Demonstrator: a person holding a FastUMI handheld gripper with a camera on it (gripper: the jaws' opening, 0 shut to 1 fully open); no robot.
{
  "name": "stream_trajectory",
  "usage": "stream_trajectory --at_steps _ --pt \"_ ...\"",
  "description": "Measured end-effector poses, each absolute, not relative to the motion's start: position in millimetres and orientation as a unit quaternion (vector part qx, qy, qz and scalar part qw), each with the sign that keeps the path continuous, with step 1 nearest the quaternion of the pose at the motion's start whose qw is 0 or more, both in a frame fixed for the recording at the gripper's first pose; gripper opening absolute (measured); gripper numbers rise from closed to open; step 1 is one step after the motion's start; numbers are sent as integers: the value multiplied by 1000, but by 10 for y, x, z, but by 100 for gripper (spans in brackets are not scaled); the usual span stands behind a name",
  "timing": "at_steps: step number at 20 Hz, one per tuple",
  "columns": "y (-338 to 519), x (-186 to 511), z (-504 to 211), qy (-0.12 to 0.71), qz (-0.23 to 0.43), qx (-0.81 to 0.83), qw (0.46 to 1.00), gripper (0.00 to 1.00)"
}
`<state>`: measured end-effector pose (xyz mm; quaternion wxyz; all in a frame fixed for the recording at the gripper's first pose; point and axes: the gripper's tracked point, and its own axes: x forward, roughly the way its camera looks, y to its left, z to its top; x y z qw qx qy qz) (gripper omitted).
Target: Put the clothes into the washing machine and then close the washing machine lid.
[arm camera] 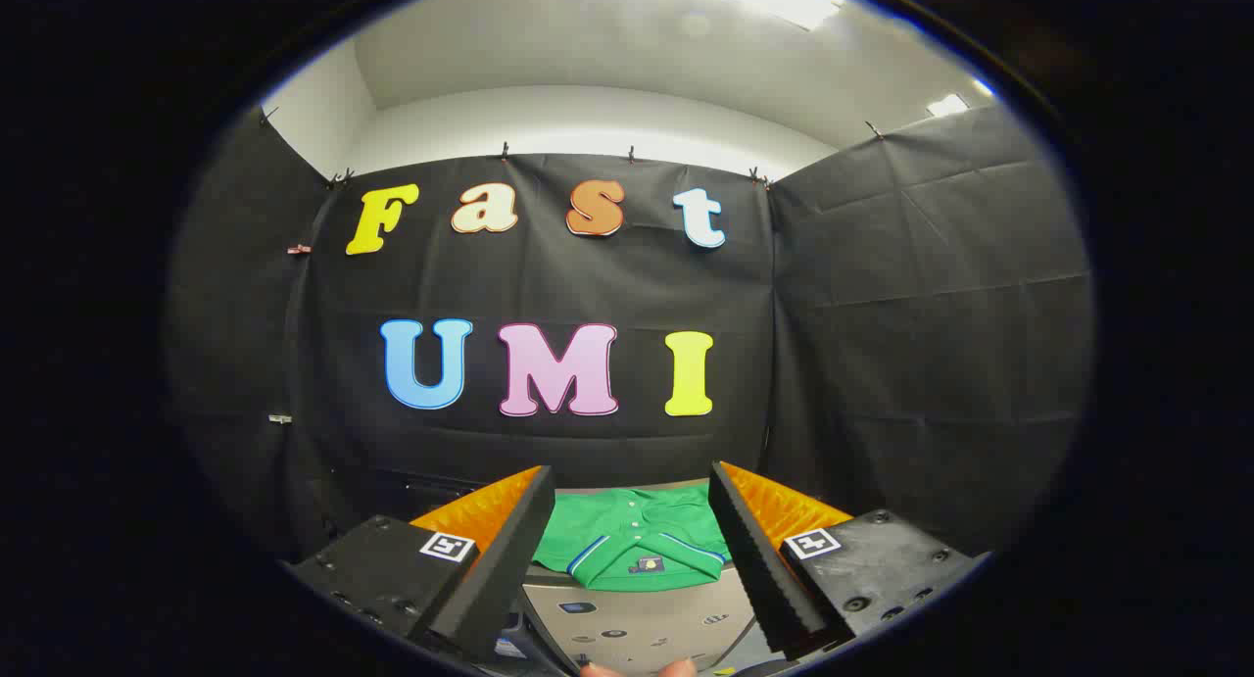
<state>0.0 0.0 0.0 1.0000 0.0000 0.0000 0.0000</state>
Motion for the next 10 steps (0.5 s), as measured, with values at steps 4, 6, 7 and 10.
stream_trajectory --at_steps 4,6,7,10 --pt "-5 -11 40 -4 0 2 1000 99" --pt "-5 -13 38 -4 0 3 1000 99" --pt "-3 -18 40 -4 -1 3 1000 99" --pt "-14 -35 49 -4 -1 3 1000 99"
